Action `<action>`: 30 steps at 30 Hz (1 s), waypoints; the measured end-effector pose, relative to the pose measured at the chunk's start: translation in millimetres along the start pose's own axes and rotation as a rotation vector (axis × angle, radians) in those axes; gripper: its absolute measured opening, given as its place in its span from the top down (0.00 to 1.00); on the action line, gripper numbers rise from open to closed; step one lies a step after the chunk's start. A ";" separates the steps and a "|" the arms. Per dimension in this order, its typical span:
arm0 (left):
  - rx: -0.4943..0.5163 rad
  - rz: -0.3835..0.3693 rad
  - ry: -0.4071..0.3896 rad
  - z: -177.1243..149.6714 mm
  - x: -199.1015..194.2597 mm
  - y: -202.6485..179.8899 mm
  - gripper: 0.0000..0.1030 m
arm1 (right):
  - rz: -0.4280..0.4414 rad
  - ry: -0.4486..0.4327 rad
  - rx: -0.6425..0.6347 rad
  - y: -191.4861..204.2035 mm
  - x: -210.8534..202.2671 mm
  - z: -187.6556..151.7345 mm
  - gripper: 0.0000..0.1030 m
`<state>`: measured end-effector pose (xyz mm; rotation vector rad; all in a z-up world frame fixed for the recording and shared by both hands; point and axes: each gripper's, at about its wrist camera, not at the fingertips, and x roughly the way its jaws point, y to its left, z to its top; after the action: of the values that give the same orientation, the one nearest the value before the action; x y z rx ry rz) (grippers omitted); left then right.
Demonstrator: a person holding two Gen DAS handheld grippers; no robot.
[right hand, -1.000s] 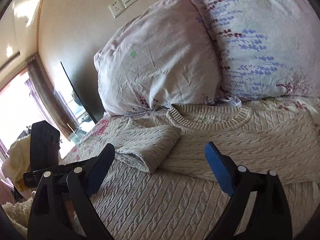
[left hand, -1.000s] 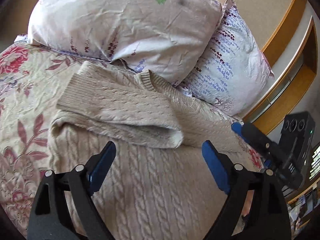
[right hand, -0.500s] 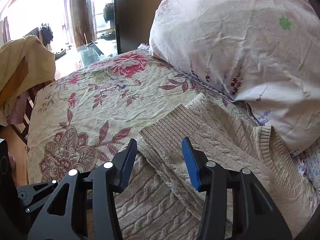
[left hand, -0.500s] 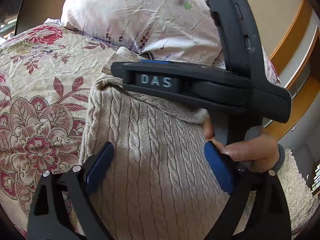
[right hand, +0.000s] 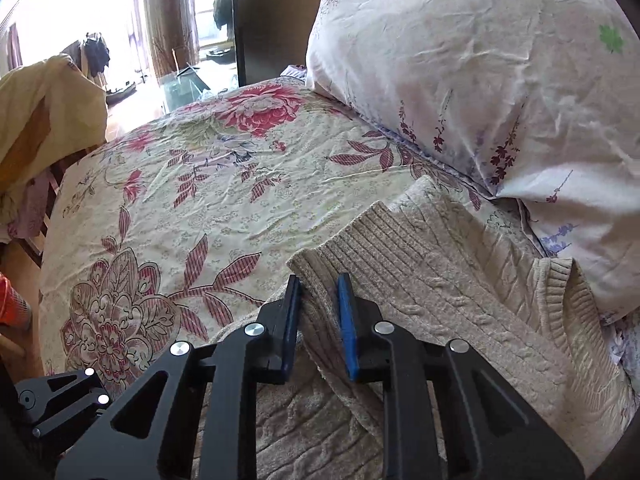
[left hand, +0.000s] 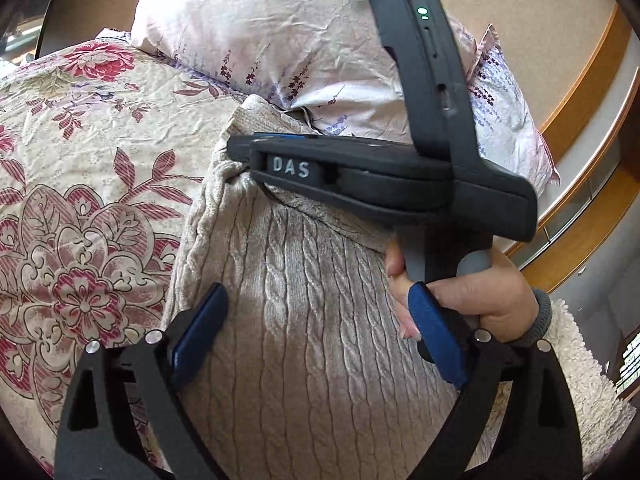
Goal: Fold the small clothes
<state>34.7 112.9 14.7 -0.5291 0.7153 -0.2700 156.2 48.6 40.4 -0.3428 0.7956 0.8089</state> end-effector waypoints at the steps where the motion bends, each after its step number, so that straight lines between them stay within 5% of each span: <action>1: 0.006 0.005 0.002 -0.9 -0.4 -0.8 0.11 | 0.011 -0.022 0.023 -4.3 -7.4 -1.1 0.84; 10: 0.060 0.073 0.029 -0.4 11.9 -10.0 0.09 | 0.201 -0.081 0.250 -44.8 -21.2 -3.0 0.90; 21: 0.039 0.101 0.027 5.8 16.5 2.9 0.09 | 0.184 0.040 0.275 -41.7 26.2 11.6 0.93; 30: 0.069 0.118 0.017 1.3 17.2 -2.7 0.07 | 0.189 -0.032 0.305 -49.4 9.9 4.0 0.94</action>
<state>48.0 104.1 7.5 -0.4179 0.7480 -0.1888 199.7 23.4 34.7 0.0176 0.9159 0.8518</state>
